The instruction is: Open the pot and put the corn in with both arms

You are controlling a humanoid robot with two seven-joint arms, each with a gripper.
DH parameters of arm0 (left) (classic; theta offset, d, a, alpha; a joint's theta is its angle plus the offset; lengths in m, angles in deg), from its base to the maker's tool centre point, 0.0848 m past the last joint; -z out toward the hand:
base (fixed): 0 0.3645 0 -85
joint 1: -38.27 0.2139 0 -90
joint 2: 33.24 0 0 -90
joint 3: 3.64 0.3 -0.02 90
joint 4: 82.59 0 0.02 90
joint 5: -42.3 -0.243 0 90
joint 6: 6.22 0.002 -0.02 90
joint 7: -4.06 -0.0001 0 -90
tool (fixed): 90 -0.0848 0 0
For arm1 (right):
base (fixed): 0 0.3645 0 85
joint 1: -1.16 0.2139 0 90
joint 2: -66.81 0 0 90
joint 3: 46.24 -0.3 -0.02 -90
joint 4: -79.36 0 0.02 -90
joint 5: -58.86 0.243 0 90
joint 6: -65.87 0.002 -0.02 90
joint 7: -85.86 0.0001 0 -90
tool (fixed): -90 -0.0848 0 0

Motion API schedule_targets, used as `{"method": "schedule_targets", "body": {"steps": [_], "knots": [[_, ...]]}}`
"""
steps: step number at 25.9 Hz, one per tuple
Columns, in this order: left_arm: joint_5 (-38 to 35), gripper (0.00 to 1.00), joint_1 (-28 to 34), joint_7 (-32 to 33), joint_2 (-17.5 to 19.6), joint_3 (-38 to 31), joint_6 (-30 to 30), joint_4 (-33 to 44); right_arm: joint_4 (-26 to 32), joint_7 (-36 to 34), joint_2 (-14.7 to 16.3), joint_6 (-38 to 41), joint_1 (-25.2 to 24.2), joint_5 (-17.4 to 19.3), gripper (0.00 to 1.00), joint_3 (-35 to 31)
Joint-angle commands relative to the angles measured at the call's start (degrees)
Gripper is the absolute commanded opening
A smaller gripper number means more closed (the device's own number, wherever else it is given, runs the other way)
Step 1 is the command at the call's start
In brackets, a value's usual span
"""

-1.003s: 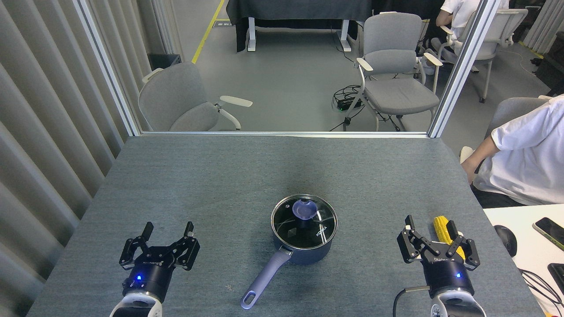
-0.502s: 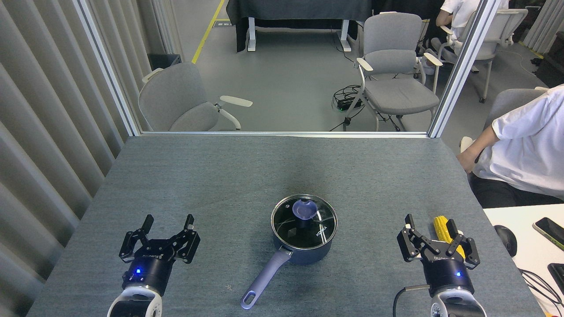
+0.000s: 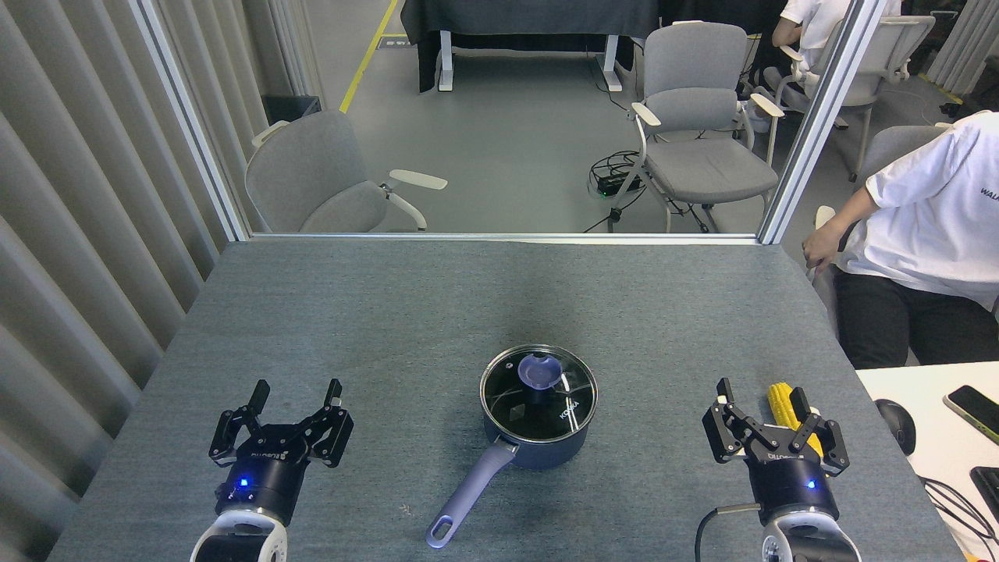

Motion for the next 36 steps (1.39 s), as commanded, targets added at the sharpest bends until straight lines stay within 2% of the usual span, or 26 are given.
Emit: {"method": "schedule_targets", "body": {"steps": [1,5,7,11,14,18,21,23,27,36], "knots": [[-0.04,0.99,0.04,0.29,0.15,0.25,-0.66,-0.10,0.00,0.22,-0.02,0.01,0.00,0.01,1.00,0.04],[-0.66,0.99,-3.39,0.56,0.15,3.76,-2.94,-0.63,0.00,0.22,-0.02,0.01,0.00,0.01,1.00,0.04],[-0.83,0.99,-8.31,0.91,0.15,8.77,-5.05,-1.95,0.00,0.22,-0.02,0.01,0.00,0.01,1.00,0.04],[-0.92,0.98,-20.70,1.79,-0.46,19.40,-5.05,-9.06,0.00,0.22,-0.02,0.01,0.00,0.01,1.00,0.04],[-0.92,0.99,-28.26,3.28,-3.36,24.51,-5.76,-18.12,0.00,0.22,-0.02,0.01,0.00,0.01,1.00,0.04],[-0.92,0.99,-33.53,3.63,-9.34,26.88,-9.62,-30.95,0.00,0.22,-0.02,0.01,0.00,0.01,1.00,0.04],[-1.01,0.99,-35.82,3.63,-13.03,27.05,-11.03,-40.18,0.00,0.22,-0.02,0.01,0.00,0.01,1.00,0.04],[-0.92,0.99,-36.35,3.46,-13.12,28.37,-11.03,-43.96,0.00,0.22,-0.02,0.01,0.00,0.01,1.00,0.04],[-0.30,0.98,-36.35,3.28,-13.12,32.42,-10.59,-45.45,0.00,0.22,-0.02,0.01,0.00,0.01,1.00,0.04],[-0.74,0.98,-36.44,3.11,-13.12,32.68,-9.80,-48.62,0.00,0.22,0.07,0.01,-0.09,0.01,1.00,0.04]]}}
